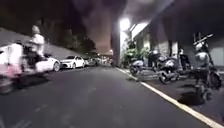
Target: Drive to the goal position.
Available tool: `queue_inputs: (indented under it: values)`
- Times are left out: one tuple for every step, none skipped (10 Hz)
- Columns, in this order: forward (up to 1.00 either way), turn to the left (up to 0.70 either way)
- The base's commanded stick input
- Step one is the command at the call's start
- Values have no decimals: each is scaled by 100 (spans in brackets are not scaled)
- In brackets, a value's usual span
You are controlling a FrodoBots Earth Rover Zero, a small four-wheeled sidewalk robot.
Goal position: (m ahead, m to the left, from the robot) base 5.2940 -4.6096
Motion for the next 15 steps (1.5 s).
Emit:
queue_inputs:
  values:
    - [45,0]
    - [45,0]
    - [45,0]
    - [45,0]
    - [45,0]
    - [45,0]
    - [45,0]
    - [45,0]
    - [45,0]
    - [45,0]
    - [45,0]
    - [45,0]
    - [45,0]
    - [45,0]
    - [45,0]
